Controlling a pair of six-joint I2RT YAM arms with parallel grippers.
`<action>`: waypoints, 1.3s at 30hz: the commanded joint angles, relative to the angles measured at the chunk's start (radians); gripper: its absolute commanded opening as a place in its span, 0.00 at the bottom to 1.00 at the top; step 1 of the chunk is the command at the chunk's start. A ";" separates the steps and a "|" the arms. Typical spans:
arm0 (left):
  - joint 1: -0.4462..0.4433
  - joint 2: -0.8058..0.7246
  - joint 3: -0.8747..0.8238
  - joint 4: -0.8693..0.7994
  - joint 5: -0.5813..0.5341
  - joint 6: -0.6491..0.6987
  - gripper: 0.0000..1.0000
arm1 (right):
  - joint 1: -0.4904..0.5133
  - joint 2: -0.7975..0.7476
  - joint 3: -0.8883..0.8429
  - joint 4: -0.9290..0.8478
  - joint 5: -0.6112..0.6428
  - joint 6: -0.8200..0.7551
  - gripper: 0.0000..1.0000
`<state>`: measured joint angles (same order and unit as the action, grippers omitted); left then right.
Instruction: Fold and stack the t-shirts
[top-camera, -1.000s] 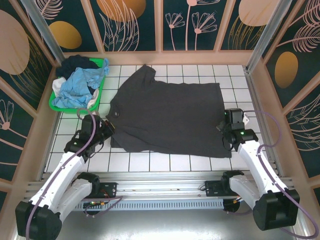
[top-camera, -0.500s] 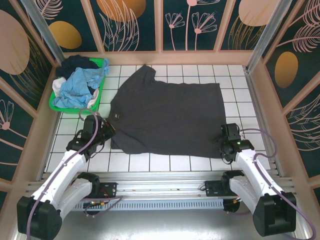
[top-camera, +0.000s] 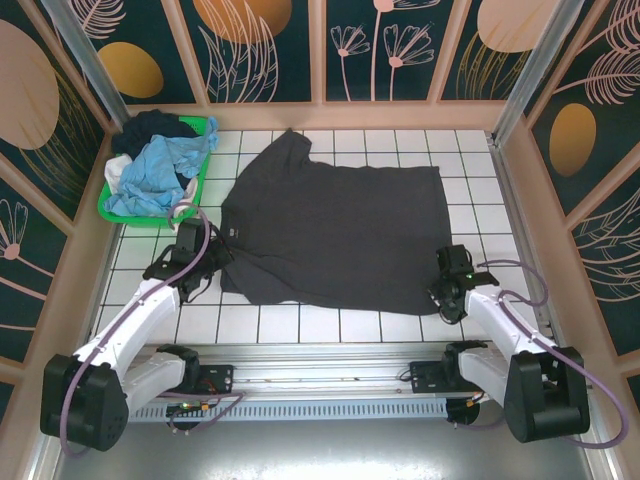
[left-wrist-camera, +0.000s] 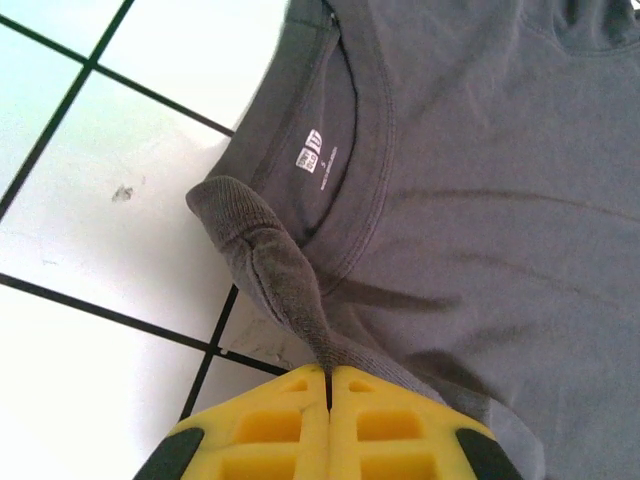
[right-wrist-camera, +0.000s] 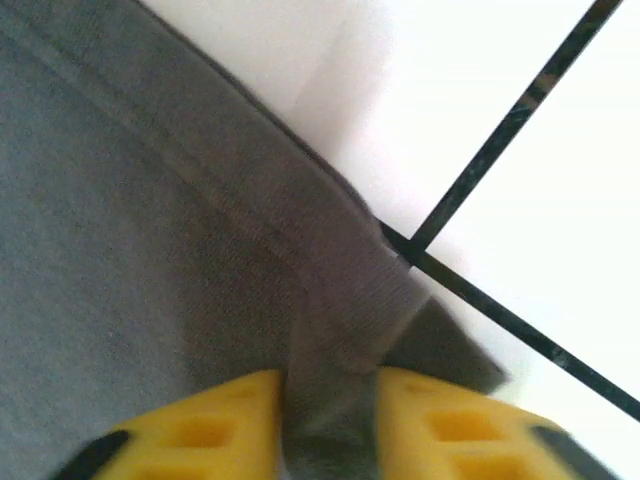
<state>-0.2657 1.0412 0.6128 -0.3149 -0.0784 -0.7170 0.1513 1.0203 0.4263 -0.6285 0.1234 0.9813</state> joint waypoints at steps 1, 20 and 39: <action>-0.001 0.005 0.039 0.013 -0.038 0.035 0.01 | -0.005 -0.005 0.035 -0.030 0.007 -0.002 0.06; 0.000 0.159 0.099 0.039 0.017 0.051 0.23 | -0.015 0.279 0.379 -0.013 -0.009 -0.244 0.00; -0.001 0.201 -0.011 0.086 -0.022 -0.007 0.30 | -0.060 0.355 0.267 0.145 -0.080 -0.328 0.00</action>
<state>-0.2657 1.2163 0.5785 -0.2550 -0.0742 -0.7193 0.1005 1.3663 0.7109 -0.5076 0.0551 0.6773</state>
